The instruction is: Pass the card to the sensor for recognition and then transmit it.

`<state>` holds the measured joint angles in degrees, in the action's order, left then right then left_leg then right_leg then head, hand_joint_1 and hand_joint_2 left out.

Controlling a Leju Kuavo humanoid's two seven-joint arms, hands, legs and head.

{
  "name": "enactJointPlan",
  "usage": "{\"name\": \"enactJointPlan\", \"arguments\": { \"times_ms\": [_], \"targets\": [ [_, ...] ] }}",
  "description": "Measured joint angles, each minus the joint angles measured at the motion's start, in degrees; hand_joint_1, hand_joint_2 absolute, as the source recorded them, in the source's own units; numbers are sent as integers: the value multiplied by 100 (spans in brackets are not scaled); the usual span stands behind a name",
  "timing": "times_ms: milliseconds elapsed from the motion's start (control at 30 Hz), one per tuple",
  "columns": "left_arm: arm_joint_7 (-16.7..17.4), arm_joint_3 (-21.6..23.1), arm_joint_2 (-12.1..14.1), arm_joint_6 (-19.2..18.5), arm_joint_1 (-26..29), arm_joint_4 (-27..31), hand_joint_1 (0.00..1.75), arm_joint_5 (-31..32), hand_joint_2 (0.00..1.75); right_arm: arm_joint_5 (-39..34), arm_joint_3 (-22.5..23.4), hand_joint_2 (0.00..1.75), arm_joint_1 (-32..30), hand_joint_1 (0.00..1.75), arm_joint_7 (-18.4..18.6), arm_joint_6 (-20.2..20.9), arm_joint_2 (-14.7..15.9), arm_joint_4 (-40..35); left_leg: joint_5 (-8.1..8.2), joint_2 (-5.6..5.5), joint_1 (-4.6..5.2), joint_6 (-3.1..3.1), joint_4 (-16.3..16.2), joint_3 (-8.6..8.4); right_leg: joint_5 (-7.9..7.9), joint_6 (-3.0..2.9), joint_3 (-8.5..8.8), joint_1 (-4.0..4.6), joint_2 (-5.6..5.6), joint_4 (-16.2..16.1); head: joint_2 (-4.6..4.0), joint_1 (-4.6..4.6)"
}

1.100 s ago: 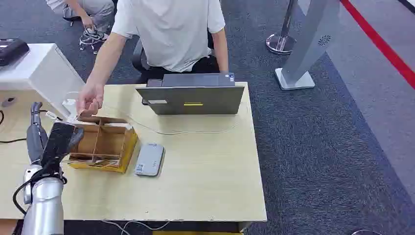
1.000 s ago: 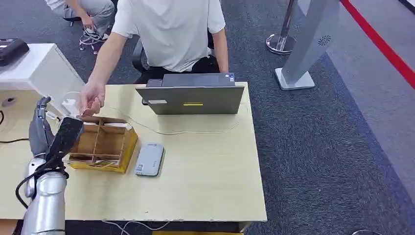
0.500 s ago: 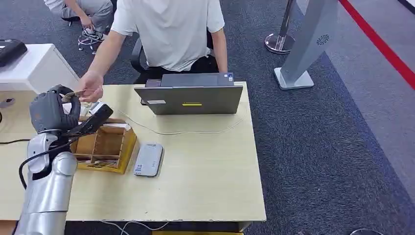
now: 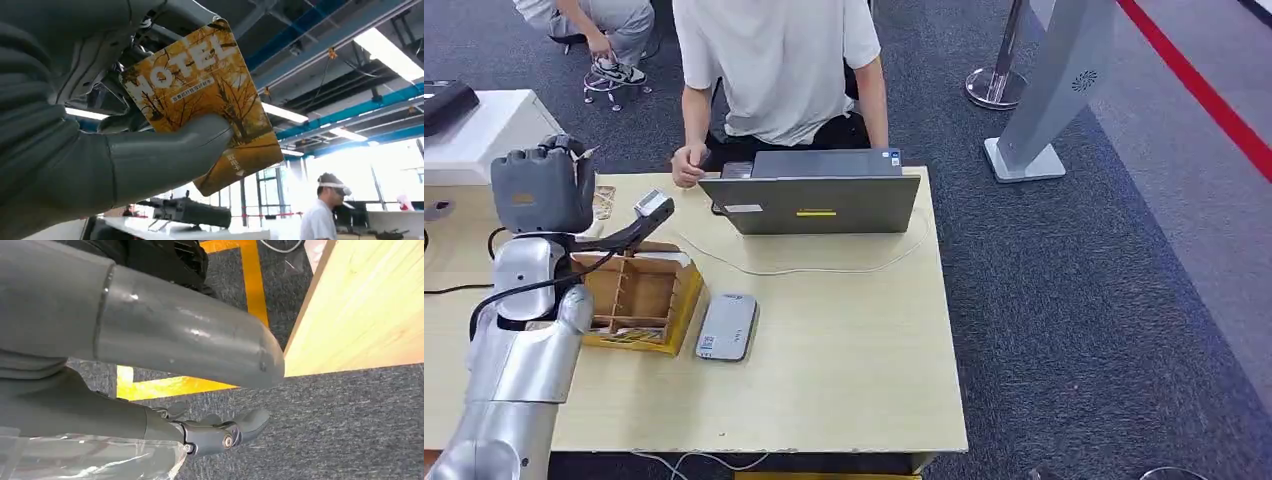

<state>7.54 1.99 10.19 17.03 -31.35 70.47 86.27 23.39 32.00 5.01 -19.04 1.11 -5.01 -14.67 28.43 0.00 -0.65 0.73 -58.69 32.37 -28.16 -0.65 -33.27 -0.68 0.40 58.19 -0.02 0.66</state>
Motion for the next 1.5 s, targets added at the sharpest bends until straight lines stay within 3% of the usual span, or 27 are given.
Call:
{"name": "enactJointPlan", "arguments": {
  "times_ms": [300, 433, 567, 633, 733, 800, 900, 1000, 1233, 1500],
  "targets": [
    [-29, 90, 17, -2, -36, -59, 175, 35, 175, 20, 46, 0, 3, 0, 44, 0, 0, 24, 0, 0, 0, 0, 0, 0, 0, 0, 0, 0, 1, 1, 0, 0],
    [-63, 144, -33, 164, 0, -81, 175, 55, 175, 35, 66, 0, 2, 0, 96, -26, 0, 52, 0, 0, 0, 0, 0, 0, 0, 0, 0, 0, 0, 1, 2, 0],
    [-136, 247, -131, 61, 90, 7, 175, 28, 175, 35, 98, 0, 2, 0, 133, -35, 2, 66, 0, 0, 0, 0, 0, 0, 0, 0, 0, 0, -1, 1, 0, 0],
    [-183, 311, -201, -201, 158, 156, 175, -8, 175, 20, 139, 0, 1, 0, 142, -35, 2, 76, 0, 0, 1, 0, 0, 0, -1, 0, 0, 0, -1, -1, 2, 0],
    [-278, 623, -393, -1499, 395, 515, 175, -48, 175, -68, 234, 0, -14, 0, 179, -94, 2, 92, 2, 0, 4, -1, 0, 0, -1, 1, 0, -3, -1, -3, 2, 0],
    [-269, 1076, -465, -2111, 677, 797, 175, -100, 175, -122, 332, 0, -44, 0, 179, -111, 15, 105, 2, -2, 4, -2, -1, 3, -2, 2, 0, -3, -5, -5, 0, 0],
    [-120, 1609, -518, -2265, 958, 1041, 175, -278, 175, -162, 446, 0, -60, 0, 177, -111, 42, 118, 4, 2, 3, -3, 0, 9, -1, 2, -3, -3, 1, -6, 2, -2],
    [-39, 1851, -511, -2284, 1041, 1187, 175, -411, 175, -133, 498, 0, -102, 0, 175, -118, 61, 135, 6, 1, 3, -6, 0, 8, -2, 2, -3, -3, -2, -5, 2, 0],
    [-63, 2072, -446, -2173, 1299, 1283, 175, -466, 175, -74, 594, 0, -147, 0, 144, -140, 61, 157, 5, 0, 0, -5, 1, 3, -3, 0, -5, -1, -2, 5, 2, 0],
    [22, 2247, -398, -2350, 1463, 1401, 175, -411, 175, -68, 634, 0, -164, 0, 153, -188, 61, 184, 5, 0, 1, -4, 0, 4, -3, 0, -4, -1, -3, 5, 0, 0]
  ]
}}
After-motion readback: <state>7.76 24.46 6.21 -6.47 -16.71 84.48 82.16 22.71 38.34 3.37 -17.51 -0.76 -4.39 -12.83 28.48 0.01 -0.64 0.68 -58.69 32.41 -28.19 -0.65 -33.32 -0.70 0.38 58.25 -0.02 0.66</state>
